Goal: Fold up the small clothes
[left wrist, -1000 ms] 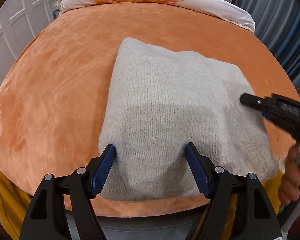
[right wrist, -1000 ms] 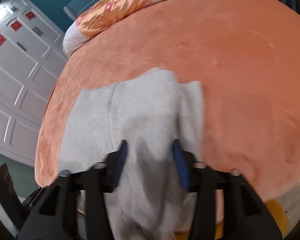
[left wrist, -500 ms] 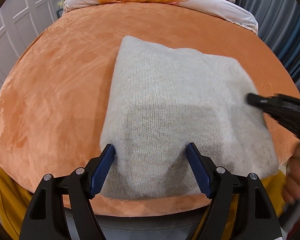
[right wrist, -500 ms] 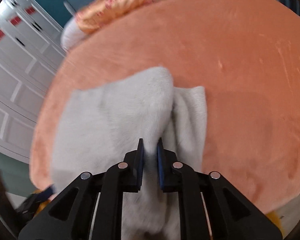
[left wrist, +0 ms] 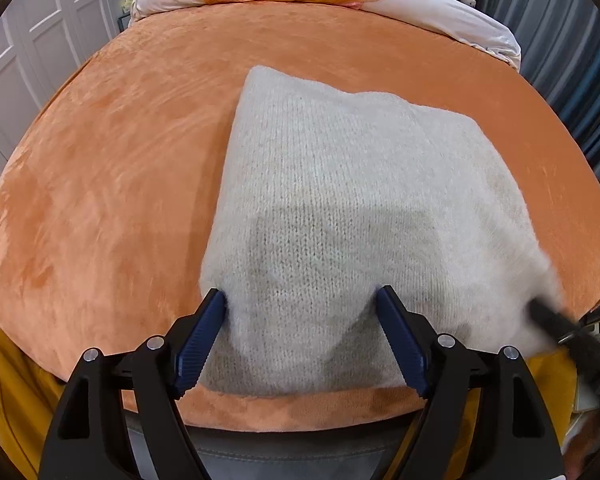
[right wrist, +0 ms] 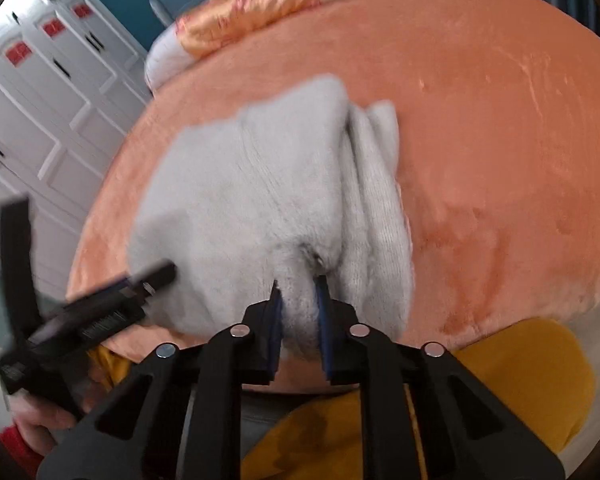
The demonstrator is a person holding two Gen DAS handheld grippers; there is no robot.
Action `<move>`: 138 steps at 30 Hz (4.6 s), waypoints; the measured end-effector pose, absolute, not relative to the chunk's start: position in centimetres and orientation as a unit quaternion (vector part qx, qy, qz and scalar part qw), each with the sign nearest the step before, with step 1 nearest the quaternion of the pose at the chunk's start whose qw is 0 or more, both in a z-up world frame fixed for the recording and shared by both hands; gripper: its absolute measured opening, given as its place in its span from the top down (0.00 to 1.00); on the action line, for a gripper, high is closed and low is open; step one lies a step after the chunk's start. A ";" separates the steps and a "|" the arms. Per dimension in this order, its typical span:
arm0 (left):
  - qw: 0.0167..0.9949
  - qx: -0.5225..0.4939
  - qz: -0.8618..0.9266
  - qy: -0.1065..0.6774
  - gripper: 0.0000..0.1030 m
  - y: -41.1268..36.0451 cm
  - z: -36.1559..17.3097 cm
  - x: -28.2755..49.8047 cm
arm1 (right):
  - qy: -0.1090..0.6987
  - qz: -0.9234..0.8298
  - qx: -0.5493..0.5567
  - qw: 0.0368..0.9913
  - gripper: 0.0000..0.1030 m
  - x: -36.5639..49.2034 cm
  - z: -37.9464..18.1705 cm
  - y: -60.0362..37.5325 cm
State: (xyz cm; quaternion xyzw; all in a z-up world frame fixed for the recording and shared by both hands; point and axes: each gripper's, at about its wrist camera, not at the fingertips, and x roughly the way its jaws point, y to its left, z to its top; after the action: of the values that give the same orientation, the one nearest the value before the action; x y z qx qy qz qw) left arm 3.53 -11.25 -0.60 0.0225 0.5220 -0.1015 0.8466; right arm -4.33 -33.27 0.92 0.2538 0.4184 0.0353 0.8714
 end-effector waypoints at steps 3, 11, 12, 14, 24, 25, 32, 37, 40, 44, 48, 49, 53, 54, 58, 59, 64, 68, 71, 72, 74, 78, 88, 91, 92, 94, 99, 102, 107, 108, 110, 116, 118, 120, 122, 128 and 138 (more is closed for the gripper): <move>0.847 0.011 -0.105 0.522 0.26 -11.0 -0.5 3.4 | 0.383 0.035 0.262 0.885 0.89 -5.1 3.0 -34.2; 0.845 0.048 -0.096 0.523 0.24 -11.7 -1.6 2.9 | 0.474 0.030 0.301 0.827 0.86 -3.7 -3.3 -35.3; 0.845 0.048 -0.096 0.524 0.24 -11.7 -1.7 2.8 | 0.469 0.027 0.297 0.831 0.84 -3.8 -2.5 -35.3; 0.845 0.044 -0.095 0.524 0.24 -11.6 -1.7 2.8 | 0.454 0.018 0.283 0.844 0.82 -3.9 -0.5 -35.2; 0.845 0.045 -0.087 0.526 0.23 -12.0 -1.7 2.9 | 0.449 -0.002 0.260 0.855 0.60 2.8 -1.0 -35.0; 0.845 0.045 -0.087 0.526 0.23 -12.0 -1.6 2.9 | 0.456 -0.002 0.262 0.851 0.60 3.2 -1.8 -34.9; 0.845 0.040 -0.085 0.527 0.21 -11.9 -1.6 3.1 | 0.401 0.046 0.207 0.891 0.91 2.9 2.8 -33.3; 0.844 0.040 -0.084 0.528 0.19 -11.9 -1.9 3.2 | 0.498 -0.009 0.213 0.840 0.90 4.7 -3.7 -34.4; 0.846 0.054 -0.084 0.524 0.19 -11.9 -2.0 2.9 | 0.485 -0.010 0.216 0.847 0.89 4.1 -2.9 -34.1; 0.844 0.043 -0.084 0.528 0.18 -11.6 -2.1 3.1 | 0.455 -0.003 0.221 0.863 0.86 1.9 1.0 -34.0; 0.844 0.043 -0.082 0.529 0.17 -11.7 -2.2 3.2 | 0.472 0.007 0.219 0.854 0.65 -1.0 0.6 -32.9; 0.844 0.044 -0.082 0.528 0.17 -11.8 -2.2 3.2 | 0.478 0.007 0.216 0.852 0.65 -1.1 0.2 -32.8; 0.843 0.046 -0.081 0.529 0.17 -12.0 -2.3 3.1 | 0.500 0.001 0.201 0.842 0.87 -1.5 -2.8 -31.8; 0.843 0.046 -0.081 0.529 0.17 -12.0 -2.2 3.1 | 0.485 0.002 0.207 0.850 0.88 -1.9 -2.1 -32.0; 0.843 0.042 -0.084 0.530 0.16 -12.0 -2.1 3.1 | 0.436 0.004 0.212 0.875 0.90 -3.0 1.0 -32.7; 0.843 0.042 -0.082 0.530 0.16 -12.2 -2.2 3.1 | 0.447 0.004 0.214 0.869 0.90 -2.8 0.5 -33.1; 0.843 0.054 -0.080 0.530 0.16 -12.3 -2.4 2.9 | 0.500 -0.004 0.191 0.845 0.90 -2.0 -4.3 -32.5; 0.842 0.048 -0.081 0.532 0.16 -11.9 -2.3 3.0 | 0.504 -0.015 0.168 0.847 0.86 -1.7 -2.3 -31.4; 0.841 0.044 -0.082 0.532 0.16 -11.8 -2.1 3.0 | 0.487 -0.016 0.201 0.850 0.81 -2.1 -0.8 -32.1; 0.841 0.042 -0.083 0.532 0.17 -11.8 -1.9 2.9 | 0.480 -0.014 0.215 0.851 0.79 -2.2 -0.3 -32.7; 0.844 0.026 -0.087 0.528 0.17 -11.5 -1.2 2.8 | 0.469 -0.017 0.232 0.852 0.73 -1.8 0.4 -33.7; 0.858 -0.025 -0.089 0.505 0.17 -10.6 1.2 3.4 | 0.472 -0.015 0.227 0.852 0.57 0.2 0.3 -34.2; 0.851 -0.013 -0.078 0.519 0.17 -10.7 0.3 5.1 | 0.405 0.001 0.231 0.885 0.92 0.0 3.4 -34.9; 0.846 -0.003 -0.079 0.528 0.17 -11.3 -0.6 4.9 | 0.472 -0.016 0.230 0.851 0.91 0.8 -1.1 -35.5; 0.845 0.001 -0.077 0.530 0.16 -11.5 -0.8 4.9 | 0.497 -0.015 0.229 0.837 0.91 1.0 -3.3 -35.4; 0.848 0.013 -0.075 0.525 0.16 -11.6 -0.8 4.8 | 0.481 -0.013 0.238 0.844 0.90 0.5 -3.0 -35.4; 0.848 0.011 -0.075 0.525 0.16 -11.5 -0.9 4.6 | 0.468 -0.033 0.231 0.852 0.77 -0.5 0.0 -35.3; 0.847 0.009 -0.072 0.527 0.16 -11.5 -0.7 4.7 | 0.454 -0.059 0.236 0.857 0.42 -1.6 0.8 -36.2; 0.846 0.000 -0.077 0.528 0.17 -11.8 0.0 4.9 | 0.481 -0.052 0.277 0.830 0.35 -1.0 -1.5 -37.2; 0.845 -0.002 -0.078 0.530 0.17 -11.7 0.1 5.0 | 0.484 -0.048 0.284 0.826 0.35 -0.7 -1.8 -37.4; 0.844 -0.005 -0.078 0.530 0.17 -11.5 0.3 5.3 | 0.487 -0.038 0.300 0.819 0.31 -0.5 -2.5 -37.4; 0.846 -0.032 -0.082 0.526 0.17 -10.7 1.3 6.3 | 0.500 -0.016 0.304 0.811 0.27 0.7 -3.6 -36.5; 0.843 -0.034 -0.087 0.530 0.16 -10.5 1.0 7.0 | 0.506 -0.011 0.303 0.807 0.26 1.2 -4.1 -35.9; 0.833 -0.047 -0.097 0.543 0.14 -10.1 0.2 7.9 | 0.512 -0.008 0.304 0.804 0.25 1.6 -4.6 -35.5; 0.823 -0.066 -0.105 0.555 0.12 -9.9 -0.8 8.7 | 0.514 -0.005 0.309 0.800 0.22 2.1 -5.2 -35.5; 0.806 -0.109 -0.126 0.568 0.05 -9.3 -3.1 10.2 | 0.513 0.000 0.317 0.798 0.15 3.0 -6.0 -35.9; 0.794 -0.099 -0.171 0.575 0.27 -10.0 -1.9 10.5 | 0.501 0.008 0.301 0.811 0.61 2.7 -3.7 -34.7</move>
State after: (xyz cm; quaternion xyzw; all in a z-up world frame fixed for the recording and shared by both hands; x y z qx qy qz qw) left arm 10.47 -9.99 -1.93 -0.0989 0.5754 -0.1714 0.7936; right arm 2.74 -34.74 -3.72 0.3005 0.5013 0.0084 0.8114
